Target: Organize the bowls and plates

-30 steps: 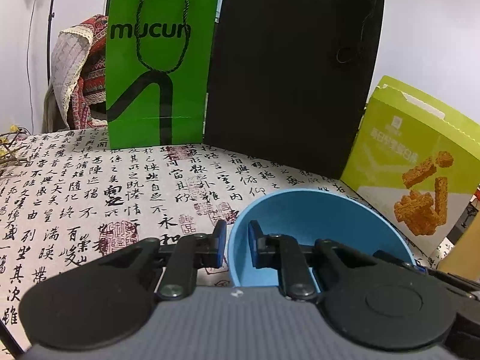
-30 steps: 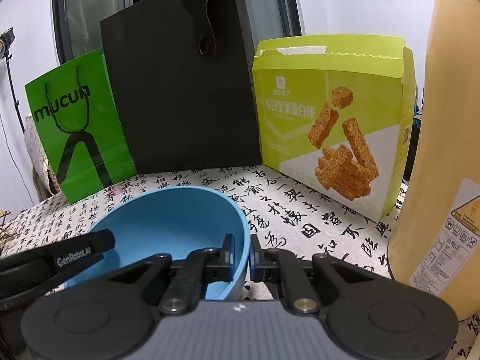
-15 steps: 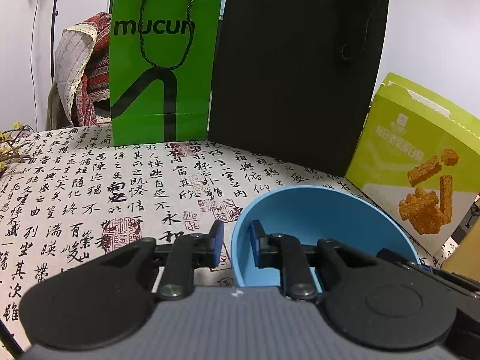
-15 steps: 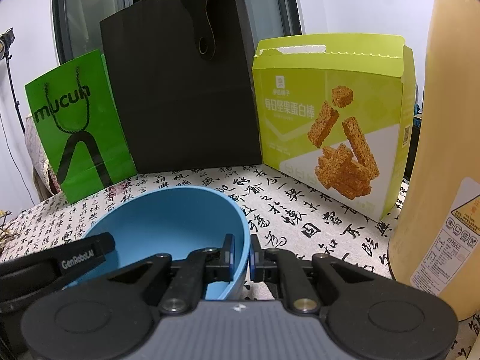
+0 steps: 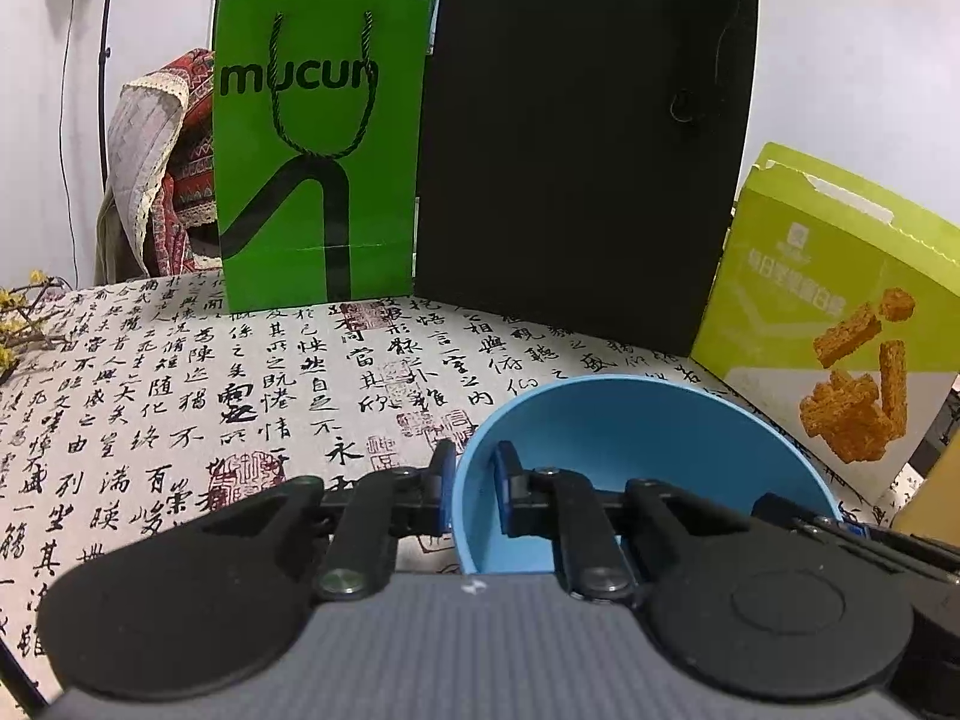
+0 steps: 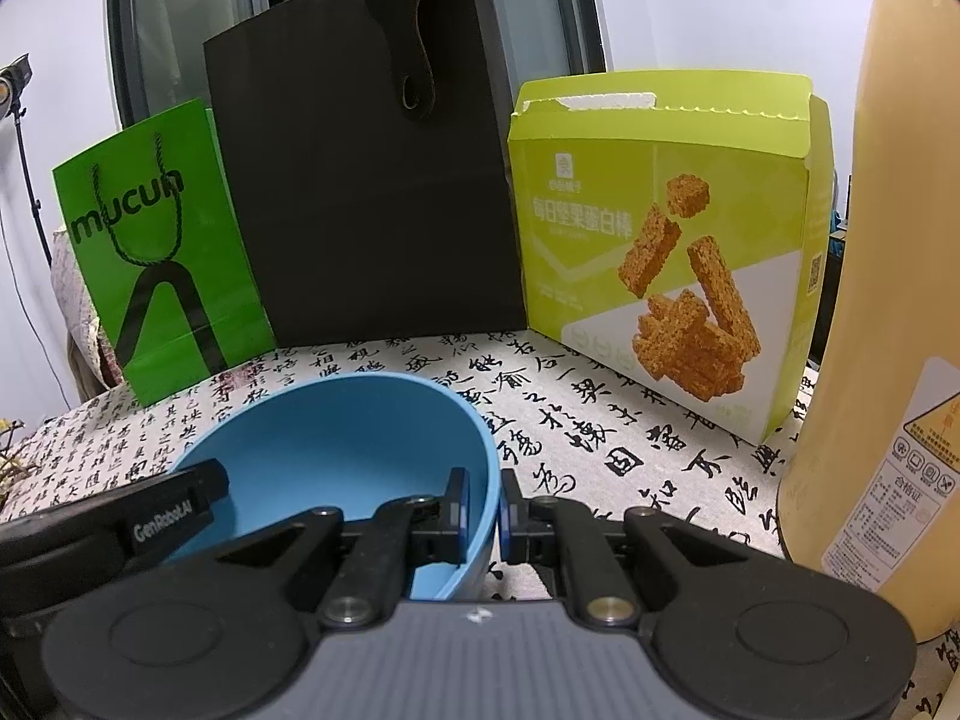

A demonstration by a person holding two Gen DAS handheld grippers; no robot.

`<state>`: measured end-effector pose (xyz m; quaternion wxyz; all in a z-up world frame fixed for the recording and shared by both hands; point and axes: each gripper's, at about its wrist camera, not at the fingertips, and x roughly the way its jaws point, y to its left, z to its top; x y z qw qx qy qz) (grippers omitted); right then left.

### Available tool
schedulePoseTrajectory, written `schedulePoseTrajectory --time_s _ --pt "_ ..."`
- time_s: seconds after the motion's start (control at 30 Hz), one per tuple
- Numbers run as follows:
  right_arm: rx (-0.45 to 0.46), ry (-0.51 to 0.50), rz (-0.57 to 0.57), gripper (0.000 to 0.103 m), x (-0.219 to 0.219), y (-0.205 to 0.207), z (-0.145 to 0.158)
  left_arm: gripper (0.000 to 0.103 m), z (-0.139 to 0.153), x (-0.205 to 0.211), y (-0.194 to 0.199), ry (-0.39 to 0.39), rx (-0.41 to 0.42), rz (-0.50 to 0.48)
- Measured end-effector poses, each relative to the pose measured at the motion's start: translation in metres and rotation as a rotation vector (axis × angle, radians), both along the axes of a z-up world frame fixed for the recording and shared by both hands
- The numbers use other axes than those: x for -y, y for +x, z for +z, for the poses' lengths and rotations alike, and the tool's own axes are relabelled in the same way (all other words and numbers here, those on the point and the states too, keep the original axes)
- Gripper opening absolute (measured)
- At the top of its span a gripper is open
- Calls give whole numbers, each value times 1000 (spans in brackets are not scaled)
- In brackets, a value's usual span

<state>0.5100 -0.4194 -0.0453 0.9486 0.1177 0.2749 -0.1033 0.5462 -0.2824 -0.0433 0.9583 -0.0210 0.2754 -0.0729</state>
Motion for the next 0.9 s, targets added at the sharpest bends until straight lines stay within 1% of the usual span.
schedulePoseTrajectory --time_s 0.37,0.6,0.9 --pt "9 -7 -6 9 -1 -1 1 14 2 3 -3 17 30 -4" --pt "16 -5 -10 9 -1 -3 4 14 3 2 -4 5 32 -8" --pt "22 -4 -16 9 0 -4 6 14 6 6 -10 19 70 -15"
